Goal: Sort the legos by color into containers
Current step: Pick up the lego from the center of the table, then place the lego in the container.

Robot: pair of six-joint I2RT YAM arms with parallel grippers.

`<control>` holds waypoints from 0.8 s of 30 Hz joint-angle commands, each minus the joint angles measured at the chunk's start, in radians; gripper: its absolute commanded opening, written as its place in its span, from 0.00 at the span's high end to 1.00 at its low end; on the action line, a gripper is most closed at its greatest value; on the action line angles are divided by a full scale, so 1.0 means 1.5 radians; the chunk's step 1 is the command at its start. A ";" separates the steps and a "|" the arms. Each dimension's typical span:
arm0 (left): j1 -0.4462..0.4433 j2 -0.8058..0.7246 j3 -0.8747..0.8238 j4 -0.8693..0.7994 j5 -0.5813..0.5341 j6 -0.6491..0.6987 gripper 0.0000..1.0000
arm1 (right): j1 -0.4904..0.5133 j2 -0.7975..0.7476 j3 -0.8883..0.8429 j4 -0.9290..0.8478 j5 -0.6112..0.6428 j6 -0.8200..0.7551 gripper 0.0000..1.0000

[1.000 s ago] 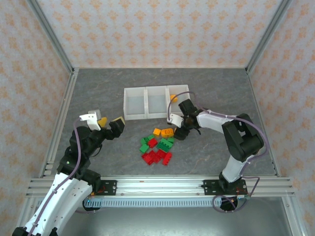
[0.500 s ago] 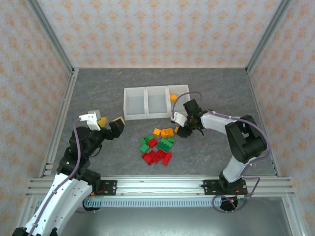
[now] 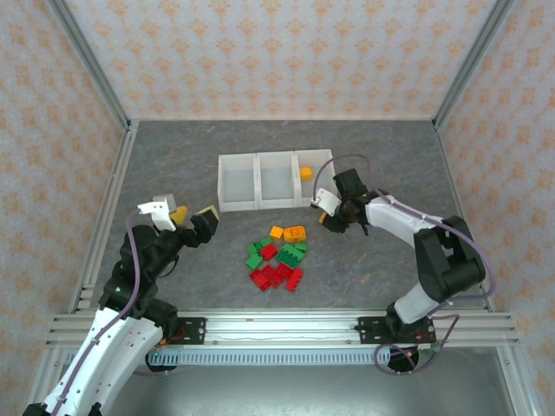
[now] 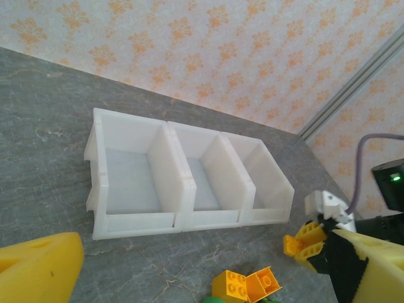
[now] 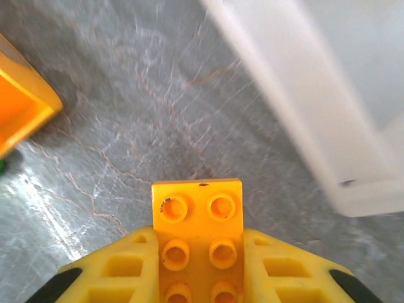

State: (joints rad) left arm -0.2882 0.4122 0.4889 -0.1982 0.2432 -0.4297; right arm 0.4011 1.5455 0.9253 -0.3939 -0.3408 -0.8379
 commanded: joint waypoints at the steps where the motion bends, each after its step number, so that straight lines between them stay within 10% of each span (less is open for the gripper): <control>1: -0.004 0.000 0.004 0.000 -0.002 -0.003 0.01 | 0.001 -0.068 0.045 -0.009 -0.017 0.017 0.78; 9: -0.004 0.011 0.005 0.001 0.004 -0.001 0.01 | -0.003 -0.105 0.140 0.054 -0.043 0.093 0.82; 24: -0.004 0.008 0.004 0.003 0.007 0.001 0.01 | -0.011 0.141 0.274 0.087 0.037 0.215 0.82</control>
State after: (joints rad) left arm -0.2882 0.4297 0.4889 -0.1986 0.2466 -0.4294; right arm 0.3897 1.7416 1.3010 -0.2718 -0.3351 -0.5705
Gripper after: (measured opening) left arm 0.992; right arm 0.228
